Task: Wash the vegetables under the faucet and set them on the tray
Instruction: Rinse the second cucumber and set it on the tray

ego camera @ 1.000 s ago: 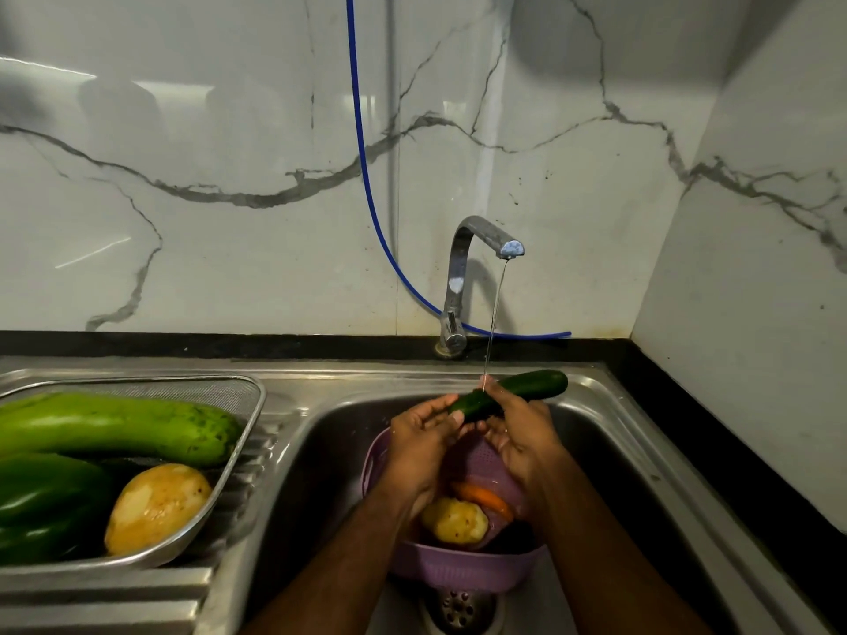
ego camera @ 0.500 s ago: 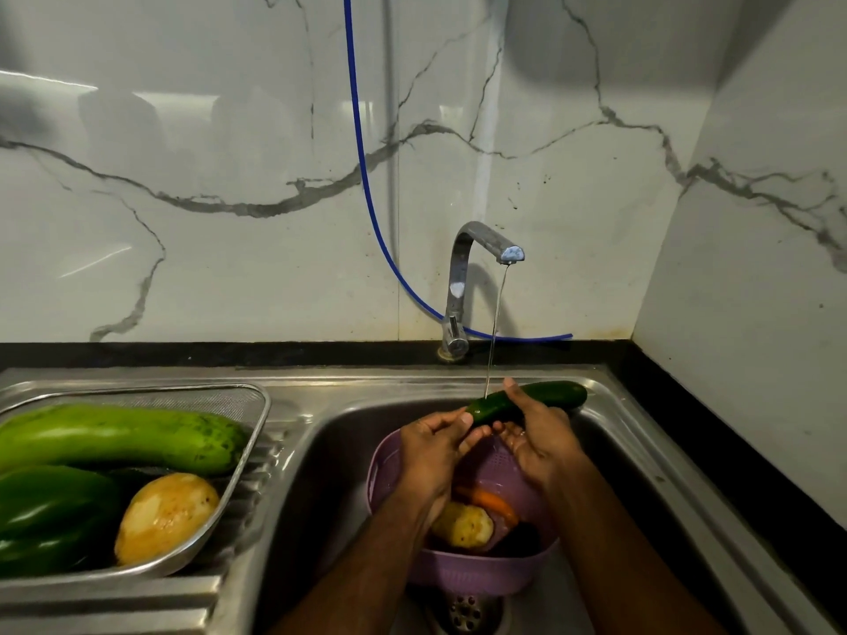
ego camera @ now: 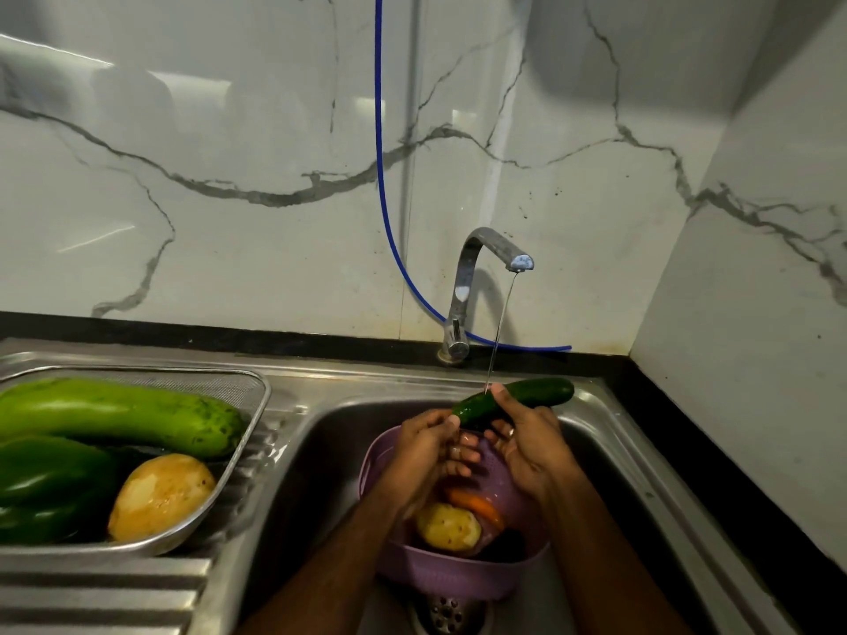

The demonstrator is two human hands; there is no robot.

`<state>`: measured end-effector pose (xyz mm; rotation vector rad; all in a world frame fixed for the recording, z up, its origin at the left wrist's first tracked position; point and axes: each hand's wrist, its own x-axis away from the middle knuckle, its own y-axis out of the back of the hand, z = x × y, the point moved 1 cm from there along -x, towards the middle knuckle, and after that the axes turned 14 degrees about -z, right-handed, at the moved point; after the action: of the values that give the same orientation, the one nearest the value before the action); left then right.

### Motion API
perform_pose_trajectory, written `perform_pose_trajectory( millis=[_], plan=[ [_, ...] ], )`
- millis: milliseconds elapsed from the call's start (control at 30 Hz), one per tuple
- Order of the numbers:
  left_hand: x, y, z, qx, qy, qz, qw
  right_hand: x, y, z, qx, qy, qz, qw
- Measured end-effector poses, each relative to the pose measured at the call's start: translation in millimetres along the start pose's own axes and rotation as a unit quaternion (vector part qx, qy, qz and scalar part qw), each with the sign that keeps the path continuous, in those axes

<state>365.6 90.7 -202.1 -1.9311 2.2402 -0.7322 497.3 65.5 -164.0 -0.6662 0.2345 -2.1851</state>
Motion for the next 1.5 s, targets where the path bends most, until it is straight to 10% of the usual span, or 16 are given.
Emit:
perform_pose_trajectory(
  millis=[300, 733, 1067, 1500],
  plan=[
    [3, -4, -3, -0.023, 0.011, 0.023, 0.999, 10, -2, -8, 0.028, -0.023, 0.085, 0.996],
    [-6, 28, -3, -0.084, -0.060, 0.044, 0.994, -7, -35, -29, 0.041, -0.017, -0.008, 0.999],
    [-15, 40, -13, 0.024, -0.002, -0.106, 0.994, -15, -29, -25, 0.010, -0.043, -0.011, 0.999],
    [-17, 51, -18, -0.159, -0.025, -0.153, 0.975, -11, -22, -21, 0.094, 0.052, -0.010, 0.994]
  ],
)
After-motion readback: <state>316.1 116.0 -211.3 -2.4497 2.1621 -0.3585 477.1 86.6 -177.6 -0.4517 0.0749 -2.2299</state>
